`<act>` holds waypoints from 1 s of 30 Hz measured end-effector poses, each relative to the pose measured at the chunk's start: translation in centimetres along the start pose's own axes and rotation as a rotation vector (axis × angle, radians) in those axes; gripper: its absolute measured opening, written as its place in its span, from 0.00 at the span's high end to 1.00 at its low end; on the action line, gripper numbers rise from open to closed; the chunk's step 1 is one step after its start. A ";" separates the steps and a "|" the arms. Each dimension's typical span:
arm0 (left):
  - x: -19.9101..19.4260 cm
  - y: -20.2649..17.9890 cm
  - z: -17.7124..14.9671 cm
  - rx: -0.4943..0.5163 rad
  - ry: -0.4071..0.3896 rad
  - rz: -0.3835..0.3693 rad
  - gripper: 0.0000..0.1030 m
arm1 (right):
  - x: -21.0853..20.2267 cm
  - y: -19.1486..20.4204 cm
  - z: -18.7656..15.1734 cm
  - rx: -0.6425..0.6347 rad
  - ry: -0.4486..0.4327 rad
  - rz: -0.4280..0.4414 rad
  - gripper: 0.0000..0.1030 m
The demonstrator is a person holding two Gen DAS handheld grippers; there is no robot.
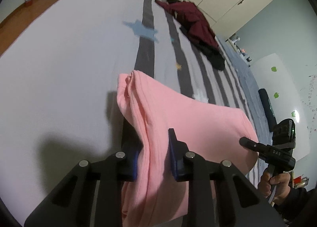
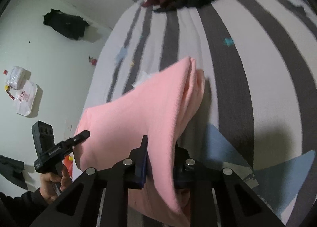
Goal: Fold clothes
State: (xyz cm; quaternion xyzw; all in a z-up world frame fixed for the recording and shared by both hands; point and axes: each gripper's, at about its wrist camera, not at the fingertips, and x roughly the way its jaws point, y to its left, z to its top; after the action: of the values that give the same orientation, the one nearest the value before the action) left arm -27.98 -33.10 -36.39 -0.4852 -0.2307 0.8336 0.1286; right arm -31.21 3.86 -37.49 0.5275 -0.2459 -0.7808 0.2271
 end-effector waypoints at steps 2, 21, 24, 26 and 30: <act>-0.9 0.2 2.0 0.008 -0.023 -0.007 0.80 | -0.4 1.2 0.8 -0.001 -0.023 0.008 0.84; -0.7 15.1 23.1 0.108 -0.031 0.135 0.80 | 17.7 14.3 13.2 0.006 -0.096 0.059 0.85; -0.1 16.8 24.3 0.094 -0.025 0.141 0.80 | 20.3 15.9 14.8 0.003 -0.099 0.057 0.85; 0.4 17.8 25.1 0.086 -0.018 0.147 0.80 | 21.5 16.3 15.8 0.011 -0.097 0.056 0.85; 1.4 18.7 25.7 0.097 -0.008 0.174 0.80 | 23.2 16.6 16.3 0.030 -0.096 0.047 0.85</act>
State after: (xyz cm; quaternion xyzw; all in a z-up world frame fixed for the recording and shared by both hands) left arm -50.84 -55.27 -36.07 -0.4933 -0.1474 0.8537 0.0781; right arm -52.75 -20.91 -38.39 0.4868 -0.2803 -0.7961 0.2253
